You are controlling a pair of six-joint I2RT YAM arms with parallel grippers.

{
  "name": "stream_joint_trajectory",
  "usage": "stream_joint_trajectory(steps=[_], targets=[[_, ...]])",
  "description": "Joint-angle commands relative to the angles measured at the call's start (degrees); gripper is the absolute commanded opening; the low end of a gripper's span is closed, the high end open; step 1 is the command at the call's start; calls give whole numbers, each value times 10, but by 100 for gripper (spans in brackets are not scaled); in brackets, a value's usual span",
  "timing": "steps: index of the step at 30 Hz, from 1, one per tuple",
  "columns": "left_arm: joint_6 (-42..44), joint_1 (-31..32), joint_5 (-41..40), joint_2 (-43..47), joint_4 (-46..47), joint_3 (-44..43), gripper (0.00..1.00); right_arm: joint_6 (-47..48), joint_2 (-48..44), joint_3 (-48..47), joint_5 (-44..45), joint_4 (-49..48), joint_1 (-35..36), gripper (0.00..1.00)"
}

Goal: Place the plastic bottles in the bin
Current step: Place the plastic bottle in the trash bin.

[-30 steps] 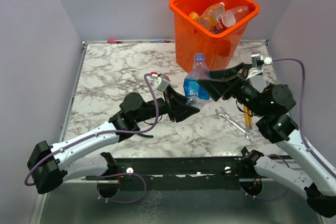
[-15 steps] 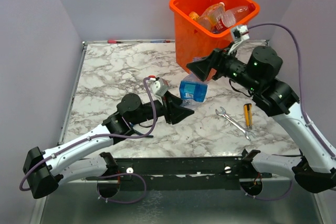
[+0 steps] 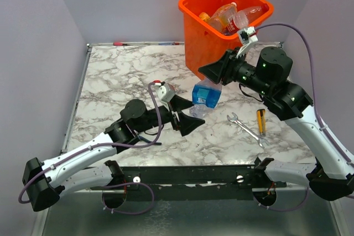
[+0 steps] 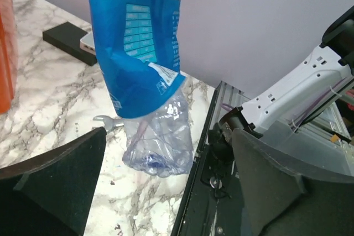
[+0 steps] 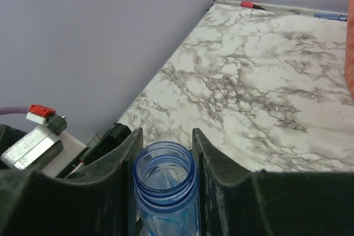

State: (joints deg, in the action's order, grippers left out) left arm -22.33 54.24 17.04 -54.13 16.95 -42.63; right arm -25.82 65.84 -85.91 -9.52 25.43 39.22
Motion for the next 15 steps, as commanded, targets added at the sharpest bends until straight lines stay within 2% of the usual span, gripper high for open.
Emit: stream_joint_trajectory(steps=[1, 5, 9, 12, 15], targets=[[3, 3, -41, 35, -3, 10, 99, 18, -8, -33, 56, 3, 0, 0], [10, 3, -128, 81, -10, 31, 99, 68, -31, -52, 244, -69, -1, 0], [18, 3, -224, 131, -35, 49, 99, 160, -40, -46, 403, -252, -1, 0], [20, 3, -281, 169, -57, 62, 99, 269, -10, -55, 469, -408, -1, 0], [21, 3, -313, 205, -76, 75, 99, 400, 67, -97, 494, -539, -11, 0]])
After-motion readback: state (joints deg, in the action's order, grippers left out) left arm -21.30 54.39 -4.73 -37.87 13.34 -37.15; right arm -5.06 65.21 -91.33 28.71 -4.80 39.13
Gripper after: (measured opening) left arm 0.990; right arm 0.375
